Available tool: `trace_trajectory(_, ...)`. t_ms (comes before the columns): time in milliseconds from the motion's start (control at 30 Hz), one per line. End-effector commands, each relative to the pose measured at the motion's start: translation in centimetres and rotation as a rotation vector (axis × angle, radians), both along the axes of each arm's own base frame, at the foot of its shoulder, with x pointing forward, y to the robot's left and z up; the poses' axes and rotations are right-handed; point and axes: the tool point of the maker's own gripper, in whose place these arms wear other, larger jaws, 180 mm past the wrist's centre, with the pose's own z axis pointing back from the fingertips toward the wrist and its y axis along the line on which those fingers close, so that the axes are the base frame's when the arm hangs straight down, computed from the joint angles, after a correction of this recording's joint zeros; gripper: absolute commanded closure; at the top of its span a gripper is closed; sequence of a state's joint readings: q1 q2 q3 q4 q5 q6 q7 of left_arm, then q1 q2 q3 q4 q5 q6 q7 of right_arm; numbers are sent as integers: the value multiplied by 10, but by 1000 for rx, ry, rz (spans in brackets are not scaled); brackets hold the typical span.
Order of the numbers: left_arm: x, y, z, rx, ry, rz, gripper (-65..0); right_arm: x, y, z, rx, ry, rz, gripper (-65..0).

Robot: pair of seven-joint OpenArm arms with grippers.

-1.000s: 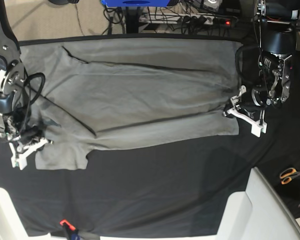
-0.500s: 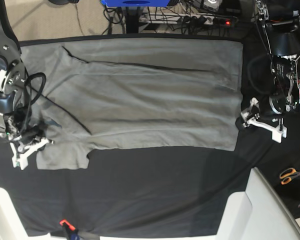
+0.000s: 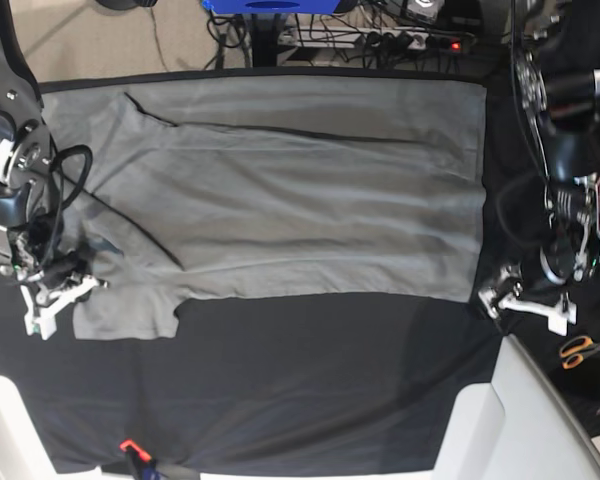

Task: Fold the T-shirt properly
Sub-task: 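Move the left gripper to the shirt's hem corner and grasp it, then hold both hem corners and stretch the shirt between the grippers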

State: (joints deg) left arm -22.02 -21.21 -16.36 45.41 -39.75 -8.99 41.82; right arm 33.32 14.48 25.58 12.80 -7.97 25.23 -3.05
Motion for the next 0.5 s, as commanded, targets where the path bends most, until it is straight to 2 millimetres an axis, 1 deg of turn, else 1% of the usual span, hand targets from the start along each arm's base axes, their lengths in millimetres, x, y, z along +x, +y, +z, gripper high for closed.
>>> trace_trajectory(0,14,8,11,34,-34,9,-625,20,-11,21,-12,-67,-15,0)
trace_trajectory(100,26,-1,-2,111,14,-25,-625,20,-11,21,-12,-67,-15,0)
trace_trajectory(233,38,-27,-21,173,44,-91,-625,20,-11,21,-12,-67,-15,0)
trace_trajectory(300,40,-47,-30,149,51,-148,-624,20,-11,21,-12,-67,-15,0)
trace_trajectory(333,39,-52,-34,135,55,-163,-624,20,-11,21,-12,-67,-15,0)
trace_trajectory(433,37,-64,-41,119,55,-166,-624,20,-13,21,-15,-67,-17,0)
trace_trajectory(467,36,-63,-42,120,56,-166,-624,20,-14,22,-16,-67,-18,0)
